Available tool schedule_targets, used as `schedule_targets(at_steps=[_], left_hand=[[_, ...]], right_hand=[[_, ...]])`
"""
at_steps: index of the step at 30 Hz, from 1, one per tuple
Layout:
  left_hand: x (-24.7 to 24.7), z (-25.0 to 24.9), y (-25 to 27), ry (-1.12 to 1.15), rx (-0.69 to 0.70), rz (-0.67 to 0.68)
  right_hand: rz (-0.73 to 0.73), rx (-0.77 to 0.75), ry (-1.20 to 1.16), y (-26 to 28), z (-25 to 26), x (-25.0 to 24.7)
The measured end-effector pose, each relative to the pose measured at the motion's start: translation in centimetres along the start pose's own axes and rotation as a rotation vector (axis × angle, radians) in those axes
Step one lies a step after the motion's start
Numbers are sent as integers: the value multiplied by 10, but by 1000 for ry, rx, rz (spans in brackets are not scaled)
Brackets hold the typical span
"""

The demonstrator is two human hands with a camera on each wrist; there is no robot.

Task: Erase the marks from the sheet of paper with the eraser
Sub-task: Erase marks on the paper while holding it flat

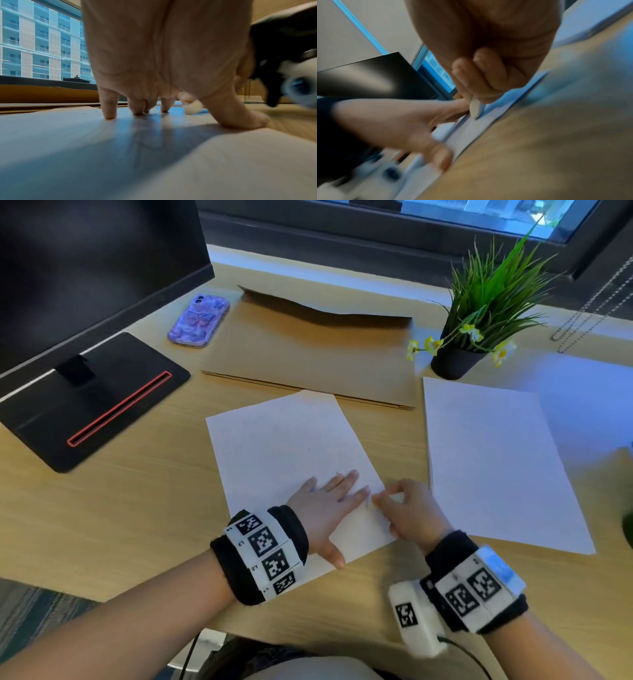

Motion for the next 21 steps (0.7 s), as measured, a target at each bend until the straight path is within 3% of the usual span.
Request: schedule_targets(at_steps=[2,4,8,10,15,21], left_hand=[[0,0,0,0,2,6],[1,0,0,-5,5,14],[0,0,1,4,2,14],[1,0,0,6,-1,13],[1,0,0,5,3,19],[1,-1,1,5,-5,17]], right_hand=[[145,-2,82,16,-4,25],[198,-1,85,19,-5,31],[-36,26,-16,-4,-3,-11],[-50,17,-28,-2,-3,-11],[203,19,80,23,-7,30],[-98,41,-61,-5,-6,-19]])
Point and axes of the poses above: each hand's wrist, its own y-axis away from the middle knuckle, its own x-axis out of the palm, z = x × y, the point moved 9 cm from there along -y, towards the middle knuckle, and after that the axes turned 1 degree about -y, right-handed, at the moved point
